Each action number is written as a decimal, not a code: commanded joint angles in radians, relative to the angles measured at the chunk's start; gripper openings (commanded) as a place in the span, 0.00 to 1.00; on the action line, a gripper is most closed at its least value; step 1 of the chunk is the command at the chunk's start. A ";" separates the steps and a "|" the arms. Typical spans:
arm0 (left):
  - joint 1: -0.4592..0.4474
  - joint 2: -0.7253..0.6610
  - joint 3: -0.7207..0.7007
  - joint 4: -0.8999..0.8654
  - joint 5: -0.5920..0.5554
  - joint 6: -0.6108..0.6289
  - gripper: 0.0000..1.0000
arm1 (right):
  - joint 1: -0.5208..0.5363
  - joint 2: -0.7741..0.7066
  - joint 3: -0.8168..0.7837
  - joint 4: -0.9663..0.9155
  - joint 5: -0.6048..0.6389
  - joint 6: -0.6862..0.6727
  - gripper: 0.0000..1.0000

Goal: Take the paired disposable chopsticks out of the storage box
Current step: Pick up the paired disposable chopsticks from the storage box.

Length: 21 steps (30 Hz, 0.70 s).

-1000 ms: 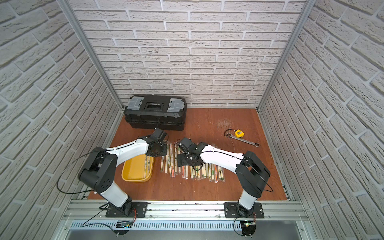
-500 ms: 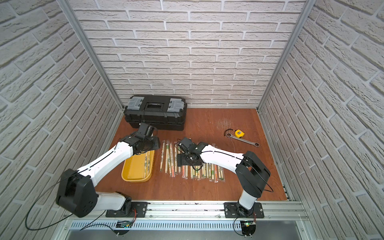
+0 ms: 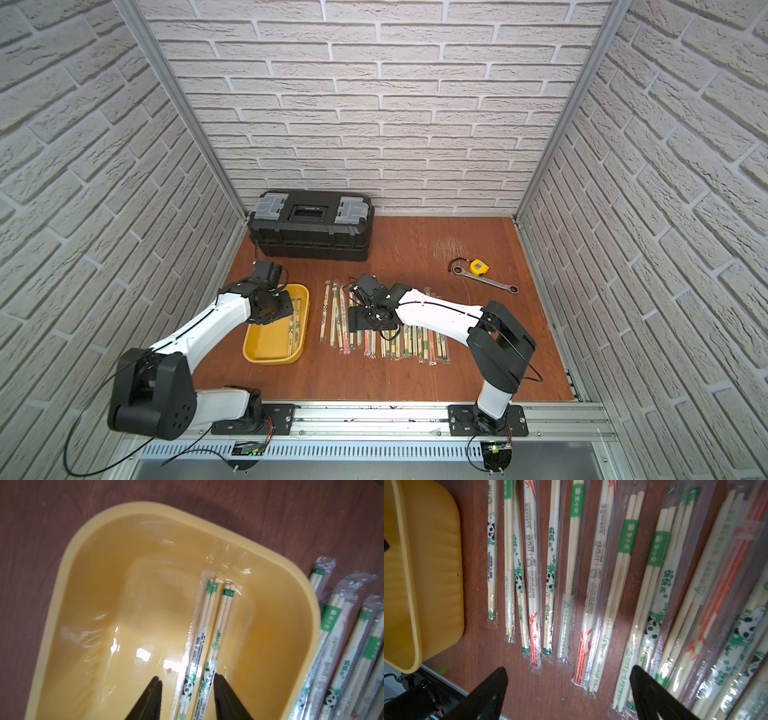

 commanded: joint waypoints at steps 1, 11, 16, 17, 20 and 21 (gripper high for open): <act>0.004 0.018 -0.027 0.007 0.012 -0.027 0.43 | 0.015 0.016 0.028 0.011 -0.005 -0.003 0.93; 0.001 0.035 -0.079 0.047 0.029 -0.050 0.41 | 0.019 0.041 0.048 0.011 -0.013 -0.007 0.93; -0.008 0.059 -0.098 0.071 0.040 -0.063 0.41 | 0.020 0.047 0.056 0.014 -0.015 -0.011 0.93; -0.010 0.067 -0.099 0.075 0.041 -0.062 0.41 | 0.020 0.049 0.057 0.013 -0.015 -0.011 0.93; -0.018 0.089 -0.099 0.086 0.043 -0.063 0.40 | 0.020 0.051 0.058 0.014 -0.017 -0.012 0.93; -0.021 0.096 -0.099 0.088 0.045 -0.064 0.40 | 0.020 0.051 0.058 0.015 -0.017 -0.012 0.93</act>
